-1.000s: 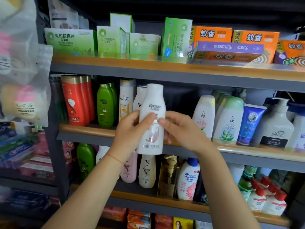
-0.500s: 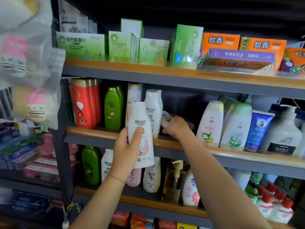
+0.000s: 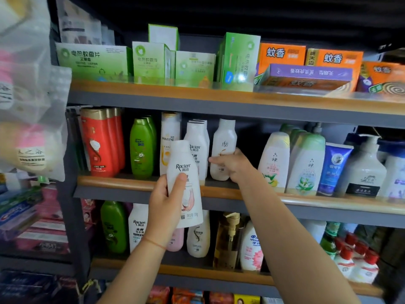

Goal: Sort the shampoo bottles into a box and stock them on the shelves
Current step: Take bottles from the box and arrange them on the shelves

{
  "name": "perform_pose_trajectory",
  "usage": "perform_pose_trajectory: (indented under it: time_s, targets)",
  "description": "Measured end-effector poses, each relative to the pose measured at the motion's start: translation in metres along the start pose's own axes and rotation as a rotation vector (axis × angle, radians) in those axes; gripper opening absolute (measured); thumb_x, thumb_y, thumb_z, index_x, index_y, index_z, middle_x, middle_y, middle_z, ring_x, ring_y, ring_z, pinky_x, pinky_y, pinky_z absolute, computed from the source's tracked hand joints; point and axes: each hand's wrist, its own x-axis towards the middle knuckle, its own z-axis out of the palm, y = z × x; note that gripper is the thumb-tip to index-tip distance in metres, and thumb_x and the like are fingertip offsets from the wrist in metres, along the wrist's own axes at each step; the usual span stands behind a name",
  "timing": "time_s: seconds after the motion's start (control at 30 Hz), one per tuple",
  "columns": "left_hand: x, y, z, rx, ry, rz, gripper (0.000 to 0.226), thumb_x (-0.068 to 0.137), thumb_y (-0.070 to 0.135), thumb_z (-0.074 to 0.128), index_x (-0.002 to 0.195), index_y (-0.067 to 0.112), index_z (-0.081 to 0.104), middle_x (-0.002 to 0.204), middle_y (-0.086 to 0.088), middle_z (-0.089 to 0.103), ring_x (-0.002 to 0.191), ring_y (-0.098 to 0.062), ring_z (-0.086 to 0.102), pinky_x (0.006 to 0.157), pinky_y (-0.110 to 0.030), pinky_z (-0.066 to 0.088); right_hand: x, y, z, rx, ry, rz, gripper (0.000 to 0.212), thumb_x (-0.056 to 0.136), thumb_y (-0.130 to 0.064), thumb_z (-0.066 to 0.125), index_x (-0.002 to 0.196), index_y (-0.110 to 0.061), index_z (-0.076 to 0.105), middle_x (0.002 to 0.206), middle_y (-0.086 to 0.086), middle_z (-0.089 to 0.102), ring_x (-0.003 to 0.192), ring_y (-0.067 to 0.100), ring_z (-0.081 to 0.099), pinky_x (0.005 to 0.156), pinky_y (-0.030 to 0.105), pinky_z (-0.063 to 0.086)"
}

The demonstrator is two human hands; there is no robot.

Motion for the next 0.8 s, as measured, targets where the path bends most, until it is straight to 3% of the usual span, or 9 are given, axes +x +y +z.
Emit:
perform_pose_trajectory:
  time_s: [0.17,0.3,0.4,0.5,0.63,0.73,0.8]
  targets:
    - [0.006,-0.001,-0.004,-0.005,-0.003,0.004,0.009,0.096,0.033,0.061,0.098,0.027,0.068,0.089,0.006,0.075,0.083,-0.011,0.071,0.068,-0.032,0.058,0.005,0.002,0.0,0.007,-0.055,-0.005,0.061,0.063,0.003,0.088,0.113,-0.011,0.056,0.11,0.01,0.069,0.105,0.029,0.065,0.098,0.05,0.051]
    - [0.007,-0.001,-0.004,-0.017,-0.021,-0.016,0.011,0.096,0.033,0.061,0.099,0.026,0.068,0.086,0.008,0.074,0.08,-0.008,0.071,0.062,-0.026,0.055,-0.001,0.0,-0.003,0.018,-0.167,-0.016,0.035,0.073,0.008,0.079,0.096,-0.013,0.063,0.1,0.007,0.072,0.1,0.026,0.066,0.091,0.042,0.052]
    - [0.008,-0.001,-0.002,-0.014,-0.039,-0.03,0.011,0.097,0.033,0.06,0.099,0.027,0.068,0.089,0.007,0.075,0.083,-0.011,0.072,0.067,-0.03,0.057,-0.005,0.0,-0.004,0.017,-0.227,-0.032,0.034,0.074,0.007,0.078,0.098,-0.012,0.066,0.104,0.009,0.072,0.103,0.028,0.067,0.088,0.042,0.054]
    - [0.007,0.0,-0.002,-0.009,-0.058,-0.046,0.012,0.097,0.033,0.06,0.101,0.027,0.068,0.092,0.006,0.075,0.088,-0.015,0.073,0.066,-0.03,0.058,-0.009,0.004,-0.006,0.001,-0.145,-0.088,0.042,0.072,0.0,0.083,0.105,-0.014,0.062,0.107,0.008,0.071,0.104,0.026,0.066,0.085,0.04,0.055]
    - [0.006,0.005,-0.002,-0.049,-0.097,-0.102,0.012,0.097,0.038,0.06,0.102,0.031,0.068,0.105,-0.006,0.075,0.095,-0.034,0.072,0.082,-0.057,0.058,-0.028,0.004,-0.016,-0.142,-0.037,-0.264,0.068,0.068,-0.019,0.088,0.127,-0.02,0.055,0.113,0.001,0.069,0.107,0.021,0.064,0.091,0.041,0.055]
    - [0.003,0.01,0.0,-0.087,-0.094,-0.128,0.015,0.096,0.039,0.061,0.105,0.029,0.067,0.106,-0.01,0.074,0.095,-0.04,0.071,0.083,-0.063,0.056,-0.057,0.002,-0.023,-0.277,-0.011,-0.393,0.061,0.078,-0.025,0.083,0.128,-0.02,0.05,0.111,-0.003,0.066,0.101,0.014,0.063,0.082,0.033,0.055]
    - [0.001,0.014,0.003,-0.12,-0.087,-0.145,0.02,0.096,0.037,0.061,0.109,0.021,0.066,0.104,-0.014,0.074,0.091,-0.039,0.072,0.075,-0.054,0.061,-0.073,0.005,-0.026,-0.349,0.055,-0.463,0.049,0.085,-0.029,0.076,0.124,-0.018,0.048,0.107,-0.007,0.062,0.095,0.008,0.06,0.071,0.025,0.052]
